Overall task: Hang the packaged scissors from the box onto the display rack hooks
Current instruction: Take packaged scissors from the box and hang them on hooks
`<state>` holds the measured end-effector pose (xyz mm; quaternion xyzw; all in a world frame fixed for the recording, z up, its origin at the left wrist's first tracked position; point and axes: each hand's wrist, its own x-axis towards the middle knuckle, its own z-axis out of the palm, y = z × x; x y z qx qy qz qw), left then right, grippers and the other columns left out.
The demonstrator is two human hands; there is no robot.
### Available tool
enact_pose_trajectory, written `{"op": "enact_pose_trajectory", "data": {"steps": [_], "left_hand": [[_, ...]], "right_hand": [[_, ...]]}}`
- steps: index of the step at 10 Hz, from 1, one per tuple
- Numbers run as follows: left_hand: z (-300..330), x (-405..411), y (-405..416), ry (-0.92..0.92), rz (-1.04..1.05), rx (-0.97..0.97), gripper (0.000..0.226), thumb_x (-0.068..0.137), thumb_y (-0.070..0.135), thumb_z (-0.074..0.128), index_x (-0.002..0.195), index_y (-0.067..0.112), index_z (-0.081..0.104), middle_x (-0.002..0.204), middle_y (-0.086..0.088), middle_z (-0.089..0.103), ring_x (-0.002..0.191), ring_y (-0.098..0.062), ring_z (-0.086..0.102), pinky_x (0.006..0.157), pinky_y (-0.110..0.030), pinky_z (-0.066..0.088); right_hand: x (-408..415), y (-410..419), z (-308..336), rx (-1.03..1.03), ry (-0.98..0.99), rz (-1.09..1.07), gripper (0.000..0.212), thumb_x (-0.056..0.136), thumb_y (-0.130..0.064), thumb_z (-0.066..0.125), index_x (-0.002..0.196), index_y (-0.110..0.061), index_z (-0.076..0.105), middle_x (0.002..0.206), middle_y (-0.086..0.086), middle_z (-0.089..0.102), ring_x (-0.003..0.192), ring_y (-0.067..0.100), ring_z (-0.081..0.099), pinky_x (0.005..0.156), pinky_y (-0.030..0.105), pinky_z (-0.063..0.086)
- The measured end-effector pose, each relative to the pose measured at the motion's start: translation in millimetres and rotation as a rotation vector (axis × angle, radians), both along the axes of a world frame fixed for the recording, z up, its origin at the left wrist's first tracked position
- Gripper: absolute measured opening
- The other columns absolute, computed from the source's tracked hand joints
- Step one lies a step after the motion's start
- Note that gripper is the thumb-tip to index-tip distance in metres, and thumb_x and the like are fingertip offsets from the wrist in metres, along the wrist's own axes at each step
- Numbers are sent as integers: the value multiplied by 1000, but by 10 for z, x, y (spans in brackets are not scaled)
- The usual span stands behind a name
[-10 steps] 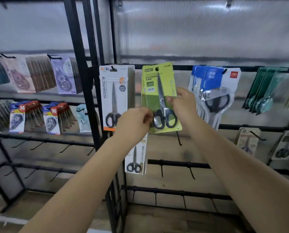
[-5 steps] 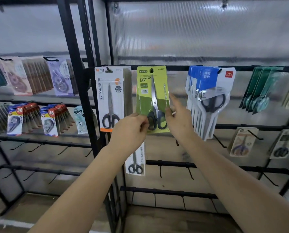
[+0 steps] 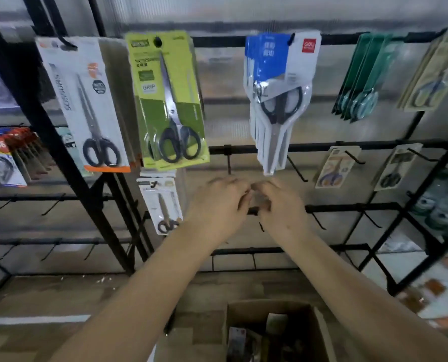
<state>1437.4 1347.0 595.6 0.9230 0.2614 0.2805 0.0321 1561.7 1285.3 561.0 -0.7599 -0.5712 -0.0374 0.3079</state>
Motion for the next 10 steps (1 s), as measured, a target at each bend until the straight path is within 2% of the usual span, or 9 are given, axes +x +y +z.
{"op": "enact_pose_trajectory", "data": {"steps": [1,2,3,4,5,6,8,9,10], "left_hand": [[-275,324,-138,87,-24,-50,22,95,24,49,100,11,65,97,-7,65,90,-27,60,69,-37,47],[-580,688,-315,112,-25,-109,14,91,18,56,93,9,67,88,-7,66,78,-27,63,59,-32,44],[-926,1033,-532,184,31,-189,17,94,21,50,99,13,64,92,-3,63,81,-18,59,65,-26,41],[-1279,1297,-686,243,124,-300,20,95,23,46,98,15,64,94,-3,63,82,-19,60,62,-26,36],[-1680,1438,-772,325,224,-425,27,95,25,42,97,12,66,92,-9,66,82,-30,63,65,-35,47],[-2036,1419,-869,417,364,-564,23,96,22,45,106,13,64,99,-11,66,91,-33,61,73,-37,45],[-2917,1274,-949,515,595,-815,21,92,19,44,107,14,59,99,-11,66,92,-33,60,79,-42,50],[-3644,1249,-913,480,699,-1064,19,85,21,48,99,11,56,101,-19,61,96,-38,59,82,-46,50],[-4341,1255,-866,469,737,-1207,18,92,10,48,102,7,62,108,-17,61,103,-35,56,88,-37,46]], "right_hand": [[341,-300,-289,-33,53,-45,36,77,8,56,109,-4,67,110,13,61,94,32,62,77,36,51],[775,-621,-546,-170,50,-124,40,82,1,56,120,-8,62,123,12,58,103,31,59,84,36,50],[1272,-921,-832,-321,115,-149,45,88,-6,52,132,-15,53,136,5,50,121,23,49,96,30,41],[1694,-1164,-1195,-440,170,-157,44,87,-6,50,130,-14,56,130,5,55,119,24,50,93,32,43],[2026,-1369,-1624,-563,234,-149,34,89,-10,54,123,-13,61,123,7,58,111,26,55,87,34,47],[2217,-1479,-1938,-623,291,-146,28,90,-13,54,114,-15,66,114,8,61,103,28,59,82,36,49],[2201,-1436,-2555,-737,606,-294,31,93,-12,42,120,-15,57,100,13,65,93,32,60,74,36,49],[2162,-1258,-3097,-775,819,-436,44,88,-4,45,130,-11,47,100,10,58,87,27,54,71,33,43],[2046,-1095,-3806,-797,1050,-570,36,89,-6,47,124,-12,49,103,9,58,90,24,54,78,34,46]]}}
